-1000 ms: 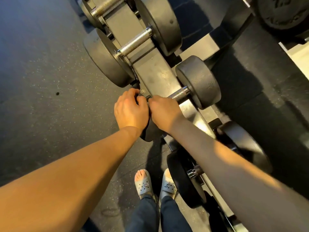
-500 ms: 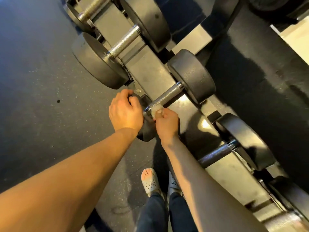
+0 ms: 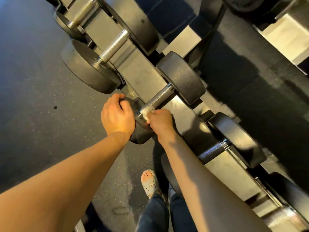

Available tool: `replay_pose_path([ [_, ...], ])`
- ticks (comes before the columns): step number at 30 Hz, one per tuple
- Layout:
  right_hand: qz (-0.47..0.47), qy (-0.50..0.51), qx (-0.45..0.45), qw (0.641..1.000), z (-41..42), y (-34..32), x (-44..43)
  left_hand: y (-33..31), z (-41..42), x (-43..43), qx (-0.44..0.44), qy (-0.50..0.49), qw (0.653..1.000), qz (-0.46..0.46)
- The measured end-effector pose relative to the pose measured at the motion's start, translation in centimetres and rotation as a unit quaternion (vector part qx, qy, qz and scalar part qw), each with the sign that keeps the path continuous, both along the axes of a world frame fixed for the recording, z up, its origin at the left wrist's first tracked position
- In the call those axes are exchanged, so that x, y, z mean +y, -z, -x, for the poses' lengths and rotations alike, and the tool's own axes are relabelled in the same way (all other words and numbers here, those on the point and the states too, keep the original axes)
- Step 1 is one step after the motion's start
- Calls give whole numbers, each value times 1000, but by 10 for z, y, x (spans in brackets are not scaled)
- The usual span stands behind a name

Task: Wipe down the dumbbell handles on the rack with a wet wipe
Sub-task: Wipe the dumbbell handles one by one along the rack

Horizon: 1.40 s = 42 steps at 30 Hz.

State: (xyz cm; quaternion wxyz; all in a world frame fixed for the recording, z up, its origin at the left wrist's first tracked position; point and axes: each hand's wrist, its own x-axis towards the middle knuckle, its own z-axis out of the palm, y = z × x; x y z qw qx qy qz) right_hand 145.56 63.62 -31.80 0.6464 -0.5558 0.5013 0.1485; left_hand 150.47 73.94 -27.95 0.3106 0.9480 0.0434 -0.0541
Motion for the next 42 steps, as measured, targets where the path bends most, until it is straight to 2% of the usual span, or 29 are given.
replay_pose_path([
  [3, -16, 73, 4, 997, -9, -6, -24, 0, 0, 0, 4, 0, 1000, -2],
  [5, -80, 246, -37, 965, -17, -12, -29, 0, 0, 0, 3, -2, 1000, -3],
  [6, -90, 272, -33, 958, -19, -15, -24, -1, 0, 0, 2, -4, 1000, -4],
  [8, -55, 208, 0, 976, -17, -13, -7, -1, 0, 0, 3, -5, 1000, -6],
  [10, -34, 87, 2, 996, -7, -15, -3, -1, 0, -1, 4, -1, 1000, -7],
  [12, -39, -22, 0, 999, 3, -18, -7, -1, -1, -1, 5, 1, 1000, -9],
  [13, -25, -46, -6, 999, 5, -22, -12, 0, -1, 0, 6, 2, 1000, -10],
  [14, 21, -57, -17, 998, 5, -26, -16, 0, -1, 0, 7, 3, 1000, -11],
  [16, 179, -87, -64, 978, -1, -34, -21, 0, -1, 0, 7, 1, 1000, -13],
  [17, 272, -130, -86, 949, -6, -38, -22, 0, 0, -1, 7, 0, 1000, -14],
  [18, 364, -196, -100, 905, -11, -40, -24, 0, -1, -1, 8, -1, 1000, -15],
  [21, 553, -369, -125, 737, -27, -39, -24, 2, -2, -1, 7, 1, 1000, -14],
  [23, 600, -436, -145, 654, -39, -42, -24, 3, -2, 0, 7, 1, 1000, -15],
  [25, 594, -504, -135, 612, -50, -46, -29, 3, -2, 1, 4, 0, 1000, -15],
  [28, 504, -606, -103, 607, -58, -49, -33, 3, -2, 1, 1, 3, 1000, -12],
  [32, 351, -673, -118, 640, -58, -50, -30, 3, -2, 2, 7, 4, 1000, -13],
  [34, 374, -686, -113, 614, -64, -55, -42, 2, -2, 1, 5, 3, 1000, -10],
  [38, 506, -639, -111, 569, -58, -56, -54, -1, -2, 0, 5, 0, 1000, -3],
  [40, 519, -615, -132, 579, -43, -48, -50, -1, -2, 0, 5, 0, 1000, -5],
  [42, 491, -587, -173, 620, -33, -40, -52, -1, -1, 0, 7, 2, 1000, -4],
])
